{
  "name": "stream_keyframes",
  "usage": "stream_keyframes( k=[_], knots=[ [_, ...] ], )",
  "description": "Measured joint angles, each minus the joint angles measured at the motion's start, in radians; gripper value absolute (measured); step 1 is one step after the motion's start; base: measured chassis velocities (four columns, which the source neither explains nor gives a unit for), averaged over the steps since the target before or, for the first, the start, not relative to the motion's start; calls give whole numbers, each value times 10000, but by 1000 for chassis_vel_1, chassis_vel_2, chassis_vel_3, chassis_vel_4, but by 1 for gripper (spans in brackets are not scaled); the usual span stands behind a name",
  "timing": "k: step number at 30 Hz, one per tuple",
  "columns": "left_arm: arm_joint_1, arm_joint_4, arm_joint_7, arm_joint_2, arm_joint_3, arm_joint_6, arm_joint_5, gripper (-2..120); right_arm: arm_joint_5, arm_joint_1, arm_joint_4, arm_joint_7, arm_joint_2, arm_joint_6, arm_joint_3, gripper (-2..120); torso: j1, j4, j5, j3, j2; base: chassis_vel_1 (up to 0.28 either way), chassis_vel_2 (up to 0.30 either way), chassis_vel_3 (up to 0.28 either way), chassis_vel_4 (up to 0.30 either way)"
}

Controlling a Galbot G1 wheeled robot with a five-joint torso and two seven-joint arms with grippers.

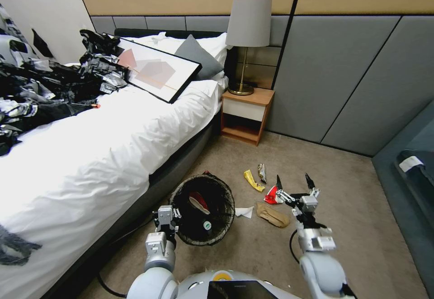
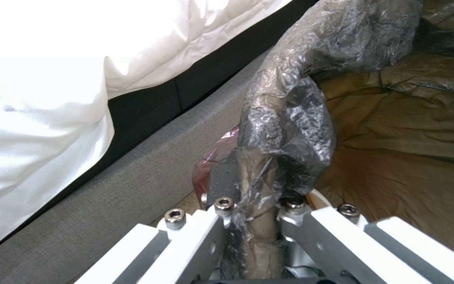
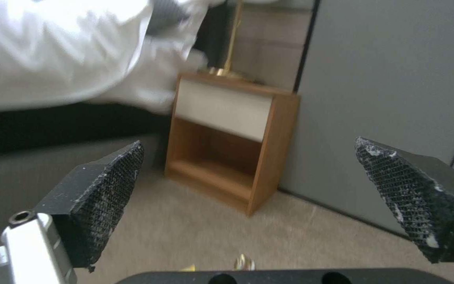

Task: Pick up the trash bin, then pick up the garbage from the floor and place it into the trash bin.

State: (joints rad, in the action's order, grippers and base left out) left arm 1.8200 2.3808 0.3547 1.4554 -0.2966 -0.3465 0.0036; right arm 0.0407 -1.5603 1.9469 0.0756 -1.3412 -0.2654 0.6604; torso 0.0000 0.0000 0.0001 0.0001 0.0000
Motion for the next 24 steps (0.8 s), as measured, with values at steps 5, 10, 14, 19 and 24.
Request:
stream_keyframes(
  k=[5, 10, 14, 19, 24],
  knots=[
    [9, -15, -1, 17, -22, 11, 10, 0, -242, 455, -826, 347, 313, 139, -106, 100, -1, 1, 0, 0, 0, 0, 0, 0, 0],
    [12, -43, -2, 24, -56, 20, 10, 0, -548, 825, -1581, 728, 475, 121, -215, 100, 0, 2, 1, 0, -1, 0, 0, 0, 0],
    [-6, -77, -8, 30, -54, 45, 9, 0, -984, 1205, -2709, 1306, 666, 92, -465, 100, 0, -1, -1, -1, 0, 0, 0, 0, 0],
    [-19, -120, -8, 32, -52, 82, -18, 0, -1778, 1659, -4111, 1824, 790, -62, -701, 100, 0, 3, -1, -1, 0, 0, 0, 0, 0],
    [2, -119, -1, 28, -123, 85, -73, 0, -2459, 2069, -5600, 2970, 852, -286, -619, 100, 0, 1, 1, -1, 0, 0, 0, 0, 0]
  ],
)
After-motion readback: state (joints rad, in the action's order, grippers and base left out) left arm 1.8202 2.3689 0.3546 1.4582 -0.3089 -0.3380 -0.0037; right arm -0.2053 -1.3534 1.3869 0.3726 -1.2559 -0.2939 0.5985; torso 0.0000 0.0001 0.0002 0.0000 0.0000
